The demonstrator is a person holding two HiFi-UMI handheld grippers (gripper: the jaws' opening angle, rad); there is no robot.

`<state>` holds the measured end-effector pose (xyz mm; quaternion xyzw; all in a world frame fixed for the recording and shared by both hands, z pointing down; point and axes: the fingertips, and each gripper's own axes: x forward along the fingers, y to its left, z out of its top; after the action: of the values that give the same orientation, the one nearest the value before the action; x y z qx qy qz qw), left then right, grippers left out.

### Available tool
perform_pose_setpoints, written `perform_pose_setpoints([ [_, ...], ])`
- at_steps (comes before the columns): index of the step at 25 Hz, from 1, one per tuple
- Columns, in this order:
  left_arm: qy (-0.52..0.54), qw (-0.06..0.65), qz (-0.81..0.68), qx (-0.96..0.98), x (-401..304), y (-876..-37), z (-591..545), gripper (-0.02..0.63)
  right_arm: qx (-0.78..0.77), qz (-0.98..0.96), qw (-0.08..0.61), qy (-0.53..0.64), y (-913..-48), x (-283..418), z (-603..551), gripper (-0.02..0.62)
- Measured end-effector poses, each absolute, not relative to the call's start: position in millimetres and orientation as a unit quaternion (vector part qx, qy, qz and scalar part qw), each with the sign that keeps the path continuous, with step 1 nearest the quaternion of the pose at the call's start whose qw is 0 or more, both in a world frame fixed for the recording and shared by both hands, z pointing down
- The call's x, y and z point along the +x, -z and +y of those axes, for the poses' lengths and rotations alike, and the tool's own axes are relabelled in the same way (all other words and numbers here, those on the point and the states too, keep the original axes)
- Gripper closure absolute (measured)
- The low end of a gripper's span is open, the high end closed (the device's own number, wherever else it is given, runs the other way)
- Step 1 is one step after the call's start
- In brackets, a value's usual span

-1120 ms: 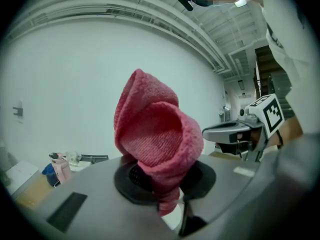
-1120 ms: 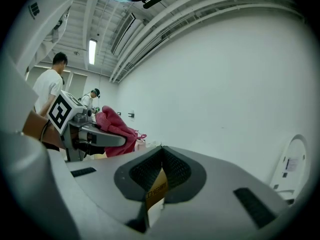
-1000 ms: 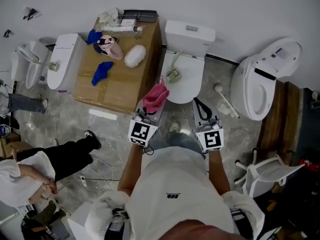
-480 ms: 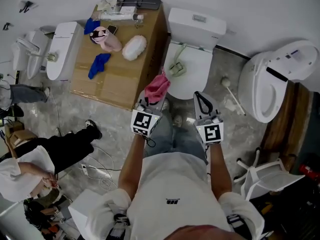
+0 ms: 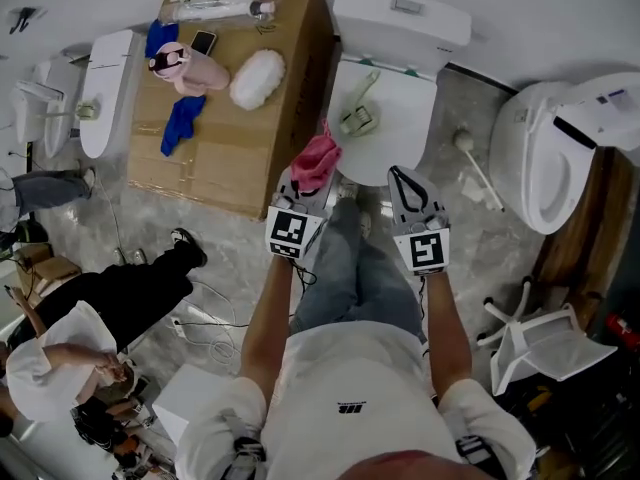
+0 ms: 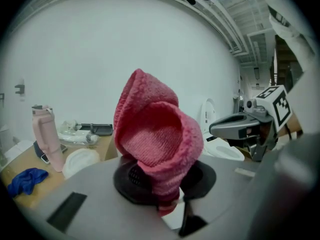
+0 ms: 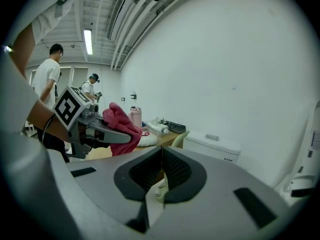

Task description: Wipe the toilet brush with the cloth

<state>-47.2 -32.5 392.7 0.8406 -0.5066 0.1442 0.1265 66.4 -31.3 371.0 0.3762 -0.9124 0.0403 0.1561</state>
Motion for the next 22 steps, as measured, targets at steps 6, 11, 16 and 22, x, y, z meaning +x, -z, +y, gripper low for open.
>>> perform_pose_setpoints([
  [6, -0.146, 0.137, -0.498, 0.844, -52, -435, -55, 0.526, 0.366, -0.911, 0.184, -0.044, -422, 53, -53, 0.597],
  [11, -0.148, 0.144, -0.489, 0.847, -54, -468, -70, 0.525, 0.360, -0.905, 0.221, -0.048, -463, 45, -66, 0.597],
  [16, -0.158, 0.142, -0.478, 0.852, -51, -502, -83, 0.520, 0.364, -0.900, 0.233, -0.054, -505, 41, -81, 0.591],
  [22, -0.168, 0.146, -0.465, 0.857, -50, -541, -100, 0.517, 0.365, -0.894, 0.254, -0.055, -554, 34, -102, 0.586],
])
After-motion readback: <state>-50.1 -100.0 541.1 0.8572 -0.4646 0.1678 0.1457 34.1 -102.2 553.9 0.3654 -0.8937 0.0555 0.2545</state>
